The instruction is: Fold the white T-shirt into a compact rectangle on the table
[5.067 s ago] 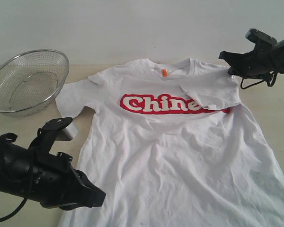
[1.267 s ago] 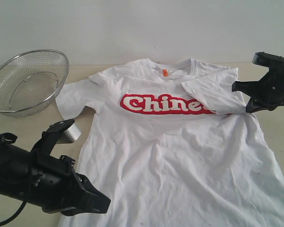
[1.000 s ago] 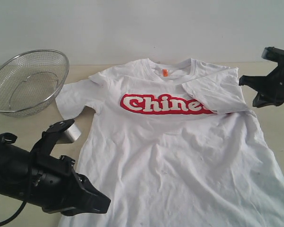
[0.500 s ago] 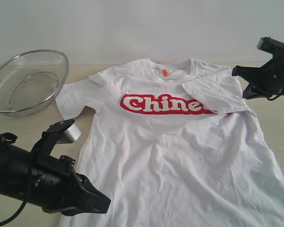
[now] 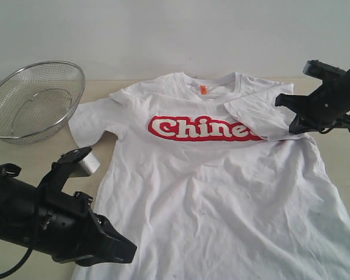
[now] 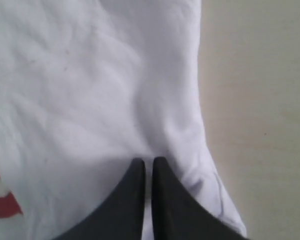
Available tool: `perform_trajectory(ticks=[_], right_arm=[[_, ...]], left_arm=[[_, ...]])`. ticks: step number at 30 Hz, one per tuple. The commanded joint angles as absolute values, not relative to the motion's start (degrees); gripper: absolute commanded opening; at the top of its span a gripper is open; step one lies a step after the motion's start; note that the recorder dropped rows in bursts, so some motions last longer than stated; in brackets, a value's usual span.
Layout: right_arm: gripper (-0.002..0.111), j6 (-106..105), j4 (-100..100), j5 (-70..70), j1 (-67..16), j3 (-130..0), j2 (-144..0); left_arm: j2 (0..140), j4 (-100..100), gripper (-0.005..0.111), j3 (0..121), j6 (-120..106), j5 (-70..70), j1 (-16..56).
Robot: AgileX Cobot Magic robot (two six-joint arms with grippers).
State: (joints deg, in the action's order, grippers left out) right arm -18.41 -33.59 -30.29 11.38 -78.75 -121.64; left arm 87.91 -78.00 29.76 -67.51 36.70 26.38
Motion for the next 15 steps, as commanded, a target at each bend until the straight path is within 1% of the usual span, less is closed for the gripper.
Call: perform_trajectory(ticks=[1, 8, 11, 15], right_arm=[[0.001, -16.73, -34.01, -31.09, 11.4, -78.7, -115.76], [0.001, -16.43, -34.01, -36.57, 11.4, -77.96, -103.61], [0.001, -17.55, -35.27, -36.65, 11.37, -72.8, -97.3], [0.001, -20.46, -40.97, -34.93, 11.37, -60.85, -87.28]], left_arm=[[87.43, -79.08, 0.004, 29.99, -67.7, 37.54, 26.62], [84.09, -87.73, 0.004, 29.87, -71.55, 38.71, 26.62], [80.14, -90.59, 0.004, 29.87, -72.31, 37.19, 25.67], [73.81, -89.63, 0.004, 28.97, -69.81, 35.48, 24.25]])
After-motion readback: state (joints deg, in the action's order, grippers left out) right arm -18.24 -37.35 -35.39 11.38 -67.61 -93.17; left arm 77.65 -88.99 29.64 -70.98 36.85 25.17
